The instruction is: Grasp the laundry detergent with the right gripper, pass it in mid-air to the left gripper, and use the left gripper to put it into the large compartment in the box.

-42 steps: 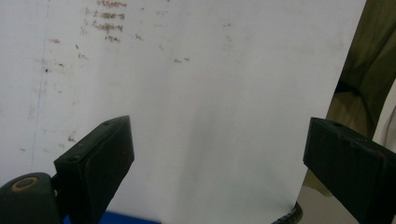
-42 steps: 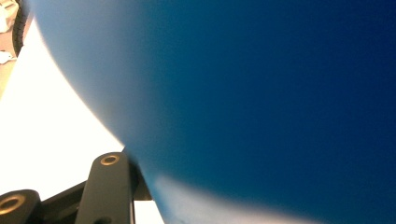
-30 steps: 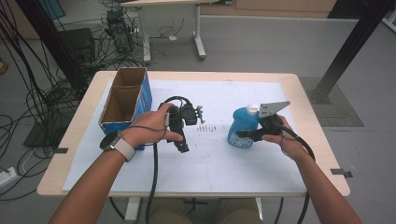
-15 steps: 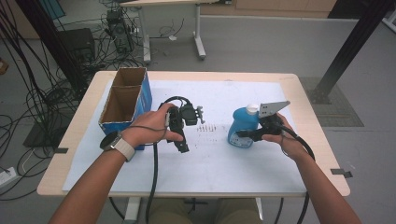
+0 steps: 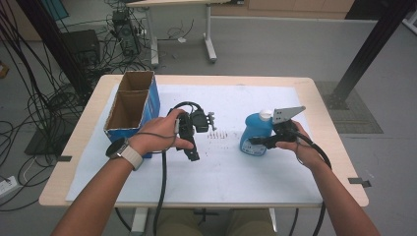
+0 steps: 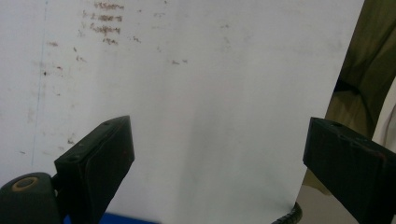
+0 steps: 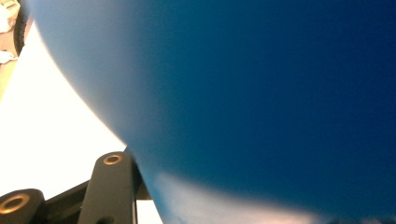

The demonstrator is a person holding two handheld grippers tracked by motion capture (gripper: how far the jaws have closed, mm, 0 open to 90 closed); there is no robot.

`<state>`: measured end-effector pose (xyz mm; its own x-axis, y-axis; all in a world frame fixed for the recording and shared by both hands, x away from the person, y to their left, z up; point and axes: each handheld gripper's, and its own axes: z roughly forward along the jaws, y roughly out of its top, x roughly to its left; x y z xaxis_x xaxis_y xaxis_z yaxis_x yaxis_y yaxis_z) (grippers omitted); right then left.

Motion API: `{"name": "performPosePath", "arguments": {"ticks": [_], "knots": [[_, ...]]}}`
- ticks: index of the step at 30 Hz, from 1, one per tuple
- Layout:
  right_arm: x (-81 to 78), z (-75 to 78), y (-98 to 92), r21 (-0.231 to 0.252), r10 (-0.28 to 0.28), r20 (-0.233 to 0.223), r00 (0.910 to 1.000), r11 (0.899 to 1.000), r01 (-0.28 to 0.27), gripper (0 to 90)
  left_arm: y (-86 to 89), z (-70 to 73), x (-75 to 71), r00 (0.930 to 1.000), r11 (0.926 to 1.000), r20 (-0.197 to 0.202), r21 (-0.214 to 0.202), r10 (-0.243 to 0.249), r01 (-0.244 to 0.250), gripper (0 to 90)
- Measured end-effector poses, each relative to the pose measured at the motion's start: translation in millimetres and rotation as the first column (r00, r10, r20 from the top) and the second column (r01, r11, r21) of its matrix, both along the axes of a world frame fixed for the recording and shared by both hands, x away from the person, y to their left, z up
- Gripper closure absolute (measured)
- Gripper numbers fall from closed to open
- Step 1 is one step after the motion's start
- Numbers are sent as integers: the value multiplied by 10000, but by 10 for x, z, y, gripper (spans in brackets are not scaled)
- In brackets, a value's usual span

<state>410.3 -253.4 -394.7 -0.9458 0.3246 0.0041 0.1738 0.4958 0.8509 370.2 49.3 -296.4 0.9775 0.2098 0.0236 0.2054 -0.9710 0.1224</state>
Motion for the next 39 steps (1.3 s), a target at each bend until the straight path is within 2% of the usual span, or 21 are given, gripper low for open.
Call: {"name": "performPosePath", "arguments": {"ticks": [39], "knots": [[-7,0,4,3,-82,-27,10000,10000,82,439,0,22,-27,9999,9999,77,-74,96,-95,91]]}}
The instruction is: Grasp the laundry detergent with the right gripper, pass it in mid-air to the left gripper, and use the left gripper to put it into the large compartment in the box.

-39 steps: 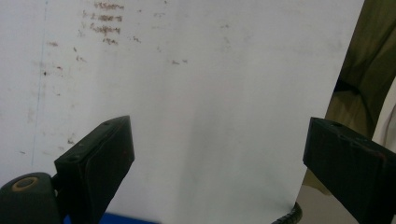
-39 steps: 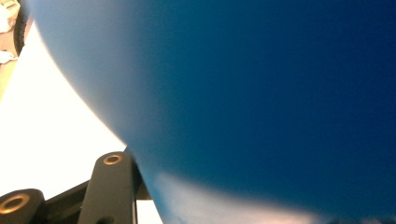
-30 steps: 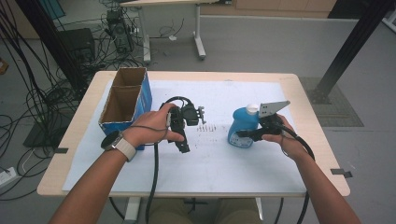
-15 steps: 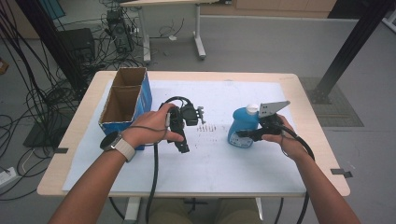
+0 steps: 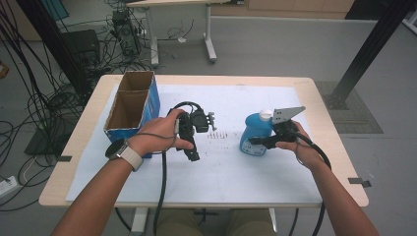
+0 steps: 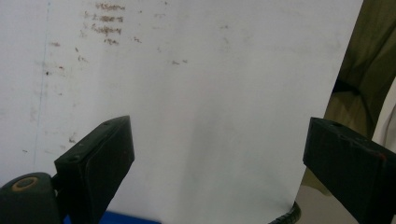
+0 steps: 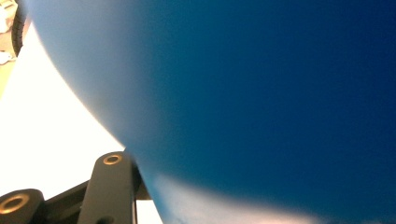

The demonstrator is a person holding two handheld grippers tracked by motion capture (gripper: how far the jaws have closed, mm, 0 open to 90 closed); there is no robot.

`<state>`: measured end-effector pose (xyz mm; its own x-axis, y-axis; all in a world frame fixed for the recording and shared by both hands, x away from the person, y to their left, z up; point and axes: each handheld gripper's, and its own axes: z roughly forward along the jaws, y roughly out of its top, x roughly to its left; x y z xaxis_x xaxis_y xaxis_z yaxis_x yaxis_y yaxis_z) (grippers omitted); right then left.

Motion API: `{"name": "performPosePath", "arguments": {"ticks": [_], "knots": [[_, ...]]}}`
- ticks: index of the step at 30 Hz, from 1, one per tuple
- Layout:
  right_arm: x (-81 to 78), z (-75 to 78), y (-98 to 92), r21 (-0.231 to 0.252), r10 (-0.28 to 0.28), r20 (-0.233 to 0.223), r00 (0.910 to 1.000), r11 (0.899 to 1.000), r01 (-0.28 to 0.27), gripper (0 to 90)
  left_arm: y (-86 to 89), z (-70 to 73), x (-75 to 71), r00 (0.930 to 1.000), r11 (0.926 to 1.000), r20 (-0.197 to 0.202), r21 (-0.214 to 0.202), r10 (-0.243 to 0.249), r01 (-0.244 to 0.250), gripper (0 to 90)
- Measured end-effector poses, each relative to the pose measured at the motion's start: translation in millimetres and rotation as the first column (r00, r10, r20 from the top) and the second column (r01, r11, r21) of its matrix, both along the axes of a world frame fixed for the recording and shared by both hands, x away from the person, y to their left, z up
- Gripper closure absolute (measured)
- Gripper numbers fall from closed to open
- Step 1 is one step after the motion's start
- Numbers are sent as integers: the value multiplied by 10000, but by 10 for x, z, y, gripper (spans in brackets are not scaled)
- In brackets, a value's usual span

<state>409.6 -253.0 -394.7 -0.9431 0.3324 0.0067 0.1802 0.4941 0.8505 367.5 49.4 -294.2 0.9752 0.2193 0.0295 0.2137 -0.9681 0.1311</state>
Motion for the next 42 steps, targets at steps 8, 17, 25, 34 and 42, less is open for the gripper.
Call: {"name": "performPosePath", "arguments": {"ticks": [8,17,25,34,42], "knots": [[-3,1,2,-12,-23,-7,10000,10000,23,439,-4,2,2,10000,10000,9,61,-70,70,91],[-5,2,2,-18,-45,-27,10000,10000,45,439,-11,3,8,10000,9999,16,107,-70,70,91],[-4,2,2,-26,-49,-29,10000,10000,49,439,-9,16,4,10000,9999,47,111,-63,63,91],[-5,4,3,-38,-59,-47,10000,10000,59,438,-1,26,-1,10000,9999,71,104,-46,45,91],[-3,2,3,-23,-43,-29,10000,10000,43,438,-9,24,-7,10000,10000,88,85,-36,35,91]]}}
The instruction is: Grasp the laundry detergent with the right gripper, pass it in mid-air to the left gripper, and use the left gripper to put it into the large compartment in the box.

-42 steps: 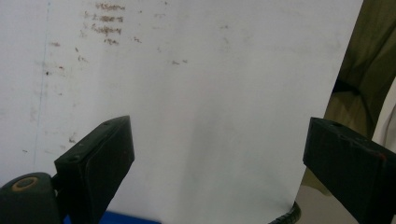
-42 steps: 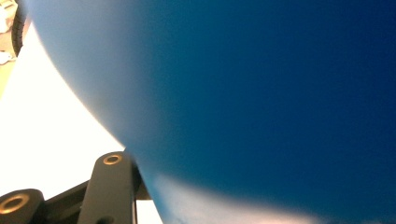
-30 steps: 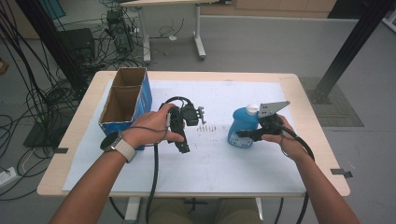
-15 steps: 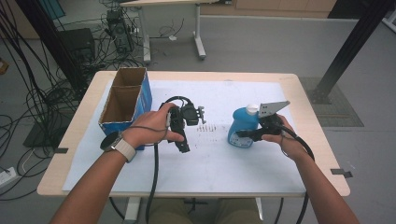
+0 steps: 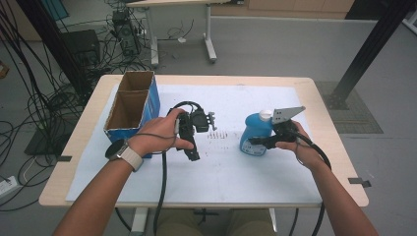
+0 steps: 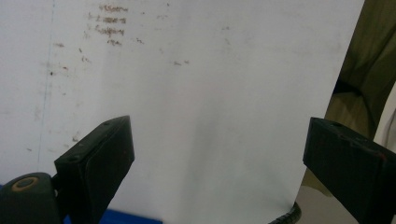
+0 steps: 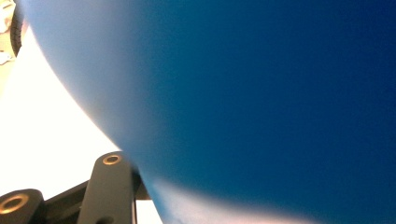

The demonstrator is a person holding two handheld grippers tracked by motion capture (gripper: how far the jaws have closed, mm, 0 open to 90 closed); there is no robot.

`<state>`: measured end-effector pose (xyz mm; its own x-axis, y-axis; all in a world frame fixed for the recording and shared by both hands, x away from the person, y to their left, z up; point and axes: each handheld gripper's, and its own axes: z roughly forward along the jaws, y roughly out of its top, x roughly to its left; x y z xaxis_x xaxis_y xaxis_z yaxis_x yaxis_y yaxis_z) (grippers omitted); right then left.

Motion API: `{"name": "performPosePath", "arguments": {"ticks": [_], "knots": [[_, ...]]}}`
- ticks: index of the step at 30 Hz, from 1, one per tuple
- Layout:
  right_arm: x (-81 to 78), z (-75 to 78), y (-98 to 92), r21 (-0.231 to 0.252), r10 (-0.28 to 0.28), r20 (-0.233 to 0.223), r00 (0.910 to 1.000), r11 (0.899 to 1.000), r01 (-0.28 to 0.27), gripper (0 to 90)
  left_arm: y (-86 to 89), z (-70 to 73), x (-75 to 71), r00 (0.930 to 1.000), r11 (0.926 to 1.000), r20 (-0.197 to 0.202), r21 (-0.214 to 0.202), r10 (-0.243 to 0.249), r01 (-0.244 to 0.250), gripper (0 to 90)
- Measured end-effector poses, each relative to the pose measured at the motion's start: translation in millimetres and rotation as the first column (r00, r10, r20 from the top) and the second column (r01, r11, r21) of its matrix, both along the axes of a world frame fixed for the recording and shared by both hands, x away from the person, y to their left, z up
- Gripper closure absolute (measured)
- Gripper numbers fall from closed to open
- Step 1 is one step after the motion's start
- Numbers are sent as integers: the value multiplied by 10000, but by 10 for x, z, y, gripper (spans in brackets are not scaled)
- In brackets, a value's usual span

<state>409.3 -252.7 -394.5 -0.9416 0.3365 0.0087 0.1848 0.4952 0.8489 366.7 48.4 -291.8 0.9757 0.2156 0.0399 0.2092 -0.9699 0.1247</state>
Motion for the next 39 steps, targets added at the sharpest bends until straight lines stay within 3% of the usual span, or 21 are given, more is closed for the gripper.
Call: {"name": "performPosePath", "arguments": {"ticks": [39], "knots": [[4,-1,-1,16,16,-11,10000,10000,-16,437,1,8,3,10000,10000,19,20,-49,49,91]]}}
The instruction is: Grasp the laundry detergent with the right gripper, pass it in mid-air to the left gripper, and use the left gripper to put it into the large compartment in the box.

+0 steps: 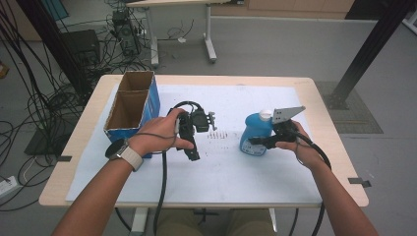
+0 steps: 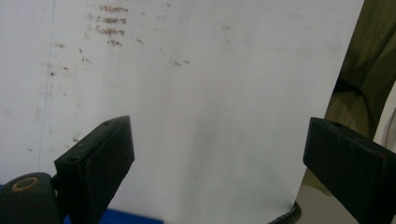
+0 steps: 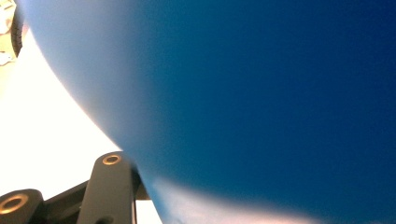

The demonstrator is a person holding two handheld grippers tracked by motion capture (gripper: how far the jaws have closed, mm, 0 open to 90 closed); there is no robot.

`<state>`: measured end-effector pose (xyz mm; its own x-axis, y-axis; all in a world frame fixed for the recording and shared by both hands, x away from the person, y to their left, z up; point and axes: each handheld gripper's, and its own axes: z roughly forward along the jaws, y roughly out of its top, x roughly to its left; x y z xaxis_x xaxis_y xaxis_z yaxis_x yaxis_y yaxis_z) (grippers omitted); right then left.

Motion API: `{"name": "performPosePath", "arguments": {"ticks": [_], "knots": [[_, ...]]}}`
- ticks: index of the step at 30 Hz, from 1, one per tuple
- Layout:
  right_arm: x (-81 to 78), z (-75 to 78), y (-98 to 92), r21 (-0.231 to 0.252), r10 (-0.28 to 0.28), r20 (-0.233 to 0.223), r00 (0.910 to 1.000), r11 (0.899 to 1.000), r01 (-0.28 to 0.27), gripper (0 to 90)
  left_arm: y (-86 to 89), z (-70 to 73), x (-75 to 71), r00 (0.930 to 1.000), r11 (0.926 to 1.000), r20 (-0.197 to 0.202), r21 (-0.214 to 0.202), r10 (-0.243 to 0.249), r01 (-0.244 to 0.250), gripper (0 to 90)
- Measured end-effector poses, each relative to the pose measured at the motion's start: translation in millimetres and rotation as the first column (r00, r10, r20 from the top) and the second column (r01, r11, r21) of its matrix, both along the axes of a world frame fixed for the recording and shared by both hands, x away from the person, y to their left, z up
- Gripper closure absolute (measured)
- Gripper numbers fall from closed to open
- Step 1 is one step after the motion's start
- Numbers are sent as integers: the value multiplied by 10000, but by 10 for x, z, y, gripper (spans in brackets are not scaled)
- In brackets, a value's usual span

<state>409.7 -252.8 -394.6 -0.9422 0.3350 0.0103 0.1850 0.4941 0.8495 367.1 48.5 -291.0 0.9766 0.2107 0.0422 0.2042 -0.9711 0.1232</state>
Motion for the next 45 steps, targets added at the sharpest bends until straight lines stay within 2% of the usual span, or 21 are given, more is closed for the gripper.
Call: {"name": "performPosePath", "arguments": {"ticks": [28,32,39,45], "knots": [[-8,1,2,-11,-12,24,10000,10000,12,436,16,11,-21,9999,9999,89,-127,111,-110,90],[-17,8,12,-82,21,134,9999,10000,-20,437,28,18,-22,9998,9998,146,-102,151,-149,87],[-42,46,4,-54,99,158,9998,9999,-98,437,39,60,-33,9998,9999,183,-49,94,-93,83],[-92,192,41,41,265,185,9995,9996,-266,438,48,125,-62,9997,9998,247,-188,87,-83,83]]}}
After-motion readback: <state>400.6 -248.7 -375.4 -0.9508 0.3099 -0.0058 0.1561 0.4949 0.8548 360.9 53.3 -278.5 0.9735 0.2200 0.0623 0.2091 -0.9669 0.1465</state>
